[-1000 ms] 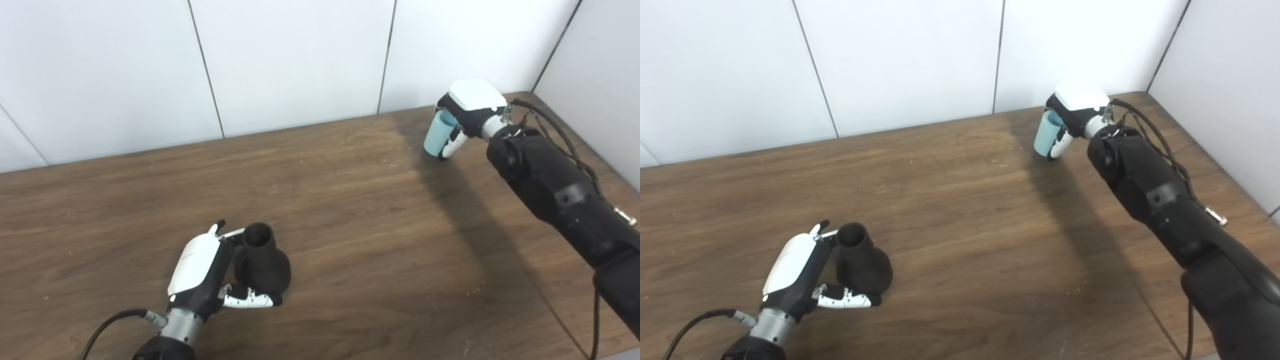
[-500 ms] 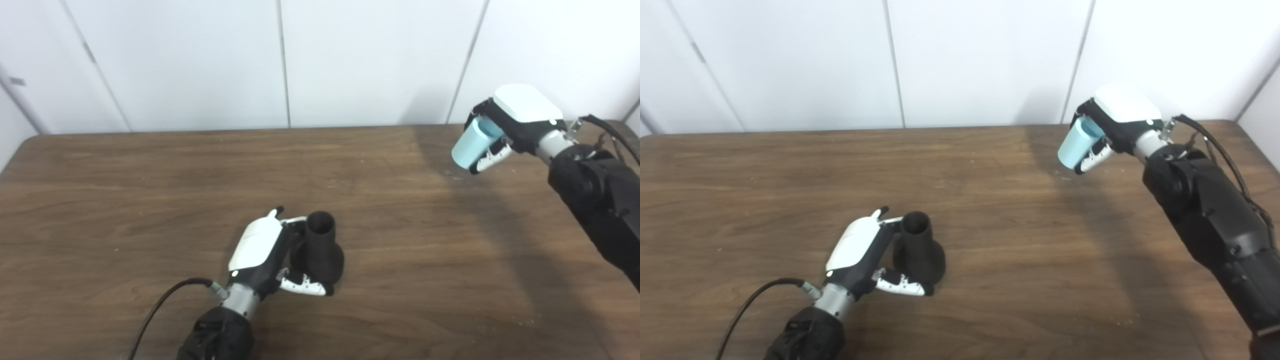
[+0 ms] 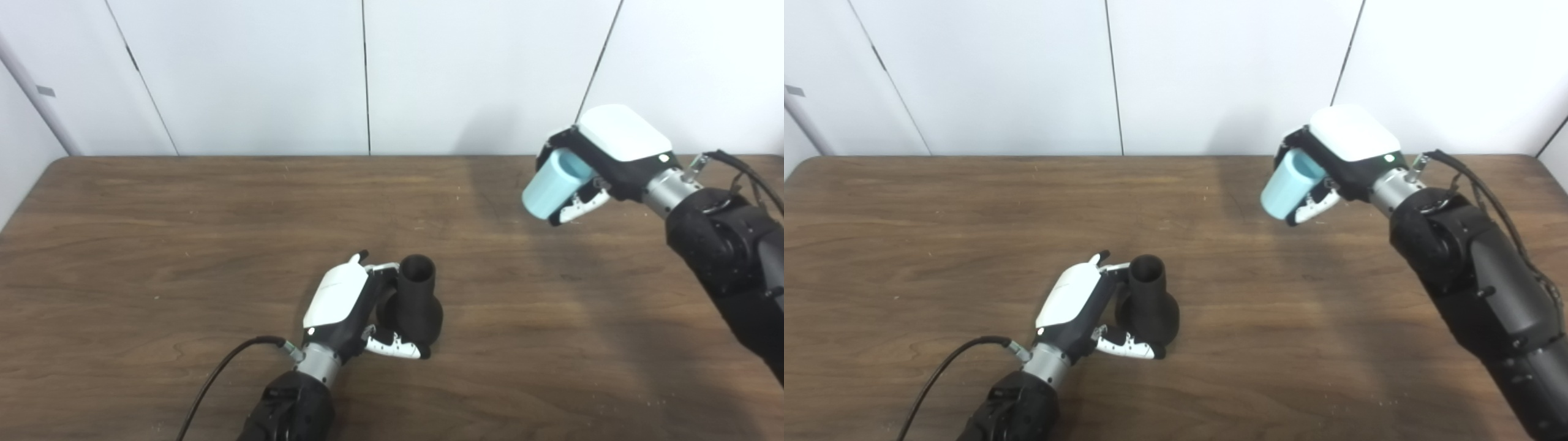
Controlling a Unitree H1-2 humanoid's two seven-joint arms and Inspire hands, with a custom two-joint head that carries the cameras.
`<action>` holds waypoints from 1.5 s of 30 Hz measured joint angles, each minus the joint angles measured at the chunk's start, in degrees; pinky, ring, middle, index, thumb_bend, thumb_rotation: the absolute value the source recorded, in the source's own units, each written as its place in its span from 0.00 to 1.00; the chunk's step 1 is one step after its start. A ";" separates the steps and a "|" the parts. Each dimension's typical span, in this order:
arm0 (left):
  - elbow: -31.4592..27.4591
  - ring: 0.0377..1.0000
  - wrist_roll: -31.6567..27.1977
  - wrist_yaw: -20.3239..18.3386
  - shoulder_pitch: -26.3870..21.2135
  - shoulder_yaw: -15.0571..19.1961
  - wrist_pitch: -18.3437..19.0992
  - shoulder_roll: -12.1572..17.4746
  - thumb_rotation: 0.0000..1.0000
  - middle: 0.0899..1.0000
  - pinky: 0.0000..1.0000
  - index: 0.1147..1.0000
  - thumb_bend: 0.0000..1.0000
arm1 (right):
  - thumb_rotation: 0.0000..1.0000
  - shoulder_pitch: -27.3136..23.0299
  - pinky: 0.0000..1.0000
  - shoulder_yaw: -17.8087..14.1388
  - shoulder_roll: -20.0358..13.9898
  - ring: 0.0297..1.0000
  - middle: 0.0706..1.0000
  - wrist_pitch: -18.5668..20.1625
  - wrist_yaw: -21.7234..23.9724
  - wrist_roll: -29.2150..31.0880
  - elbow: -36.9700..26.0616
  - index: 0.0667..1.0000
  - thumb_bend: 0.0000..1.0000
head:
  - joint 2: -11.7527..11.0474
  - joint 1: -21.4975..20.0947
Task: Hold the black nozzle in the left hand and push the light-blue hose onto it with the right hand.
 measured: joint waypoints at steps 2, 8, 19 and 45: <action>0.03 0.76 0.06 0.00 -0.11 -0.20 0.35 -0.20 0.00 0.50 1.00 0.37 0.51 | 0.00 -0.04 0.31 -0.25 0.37 0.41 0.47 0.02 1.28 0.29 -1.81 0.46 0.50 | 0.35 -0.53; 0.48 0.75 0.09 0.00 -0.54 -1.07 0.77 -0.75 0.00 0.50 1.00 0.37 0.52 | 0.00 -0.35 0.31 -1.19 1.53 0.41 0.48 0.53 4.44 0.44 -6.30 0.46 0.50 | 1.49 -2.64; 0.97 0.73 -0.27 -0.01 -1.35 -1.84 0.75 -0.40 0.00 0.50 1.00 0.37 0.51 | 0.00 -2.18 0.31 -2.18 4.11 0.41 0.47 5.98 13.14 0.36 -16.89 0.45 0.50 | 2.81 -4.49; 0.96 0.76 -0.26 -1.79 -2.76 -2.81 1.58 0.09 0.00 0.50 1.00 0.37 0.51 | 0.00 -7.44 0.29 -0.18 5.64 0.40 0.46 13.52 29.38 4.47 -26.69 0.48 0.50 | 4.40 -4.31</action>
